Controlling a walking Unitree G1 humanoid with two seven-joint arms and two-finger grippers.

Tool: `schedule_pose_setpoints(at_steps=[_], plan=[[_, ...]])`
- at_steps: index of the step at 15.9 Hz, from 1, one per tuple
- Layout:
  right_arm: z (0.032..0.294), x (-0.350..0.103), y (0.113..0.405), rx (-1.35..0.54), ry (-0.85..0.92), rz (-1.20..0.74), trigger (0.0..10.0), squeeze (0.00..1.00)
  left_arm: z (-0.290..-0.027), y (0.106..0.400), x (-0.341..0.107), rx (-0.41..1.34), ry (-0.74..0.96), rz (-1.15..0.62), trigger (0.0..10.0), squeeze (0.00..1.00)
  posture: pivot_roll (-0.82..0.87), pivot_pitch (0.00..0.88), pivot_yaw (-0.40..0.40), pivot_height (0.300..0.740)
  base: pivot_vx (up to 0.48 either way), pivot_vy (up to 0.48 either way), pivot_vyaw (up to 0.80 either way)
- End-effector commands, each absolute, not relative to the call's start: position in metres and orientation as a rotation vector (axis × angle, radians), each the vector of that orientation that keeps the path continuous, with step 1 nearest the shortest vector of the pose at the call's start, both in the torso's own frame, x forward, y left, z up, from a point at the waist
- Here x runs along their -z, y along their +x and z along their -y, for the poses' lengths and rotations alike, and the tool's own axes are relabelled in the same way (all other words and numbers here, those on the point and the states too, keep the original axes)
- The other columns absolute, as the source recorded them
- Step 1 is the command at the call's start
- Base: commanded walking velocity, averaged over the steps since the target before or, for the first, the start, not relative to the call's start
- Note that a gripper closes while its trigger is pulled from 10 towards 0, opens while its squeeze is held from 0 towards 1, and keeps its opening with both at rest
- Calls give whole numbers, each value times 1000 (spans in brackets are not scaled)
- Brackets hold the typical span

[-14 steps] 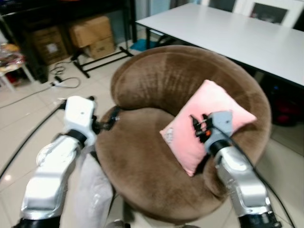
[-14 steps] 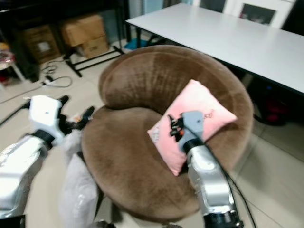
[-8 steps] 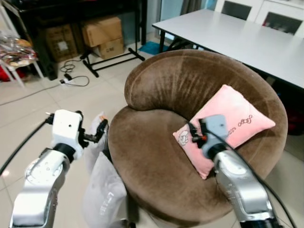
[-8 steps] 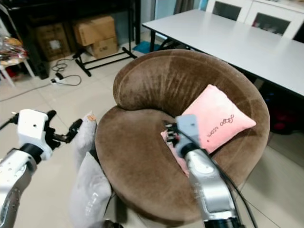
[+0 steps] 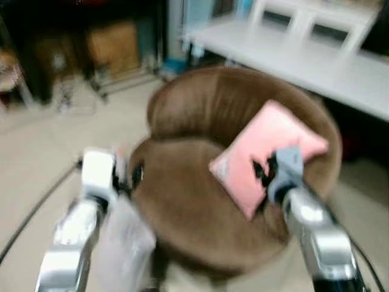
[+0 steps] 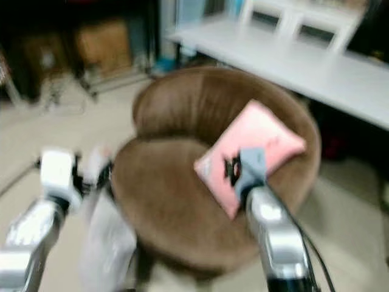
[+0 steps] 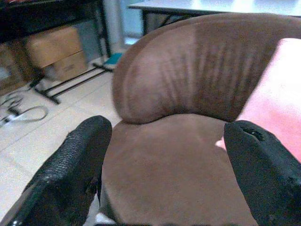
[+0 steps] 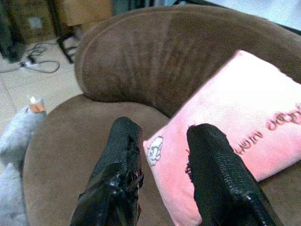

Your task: Move the pillow to the sofa from floor

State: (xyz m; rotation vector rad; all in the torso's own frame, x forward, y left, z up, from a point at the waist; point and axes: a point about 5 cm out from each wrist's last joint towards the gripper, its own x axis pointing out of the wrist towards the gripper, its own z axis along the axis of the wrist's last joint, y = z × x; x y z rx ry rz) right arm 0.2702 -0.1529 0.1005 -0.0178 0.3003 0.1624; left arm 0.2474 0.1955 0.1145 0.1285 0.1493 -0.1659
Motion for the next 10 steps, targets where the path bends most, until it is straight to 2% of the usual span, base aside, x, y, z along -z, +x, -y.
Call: schedule_pose_setpoints(at_steps=[1,3,10], plan=[[153,-100,271,-169,-12,-312,10000,0,-194,248,-115,170,137,-141,10000,0,-8,0,-68,740,-259,0,0],[151,-101,272,-179,-28,-306,10000,0,-196,245,-113,162,129,-147,10000,0,-7,0,-69,740,-259,0,0],[158,-99,270,-208,-110,-298,10000,0,-196,238,-111,94,105,-118,10000,0,6,0,-103,740,0,0,0]])
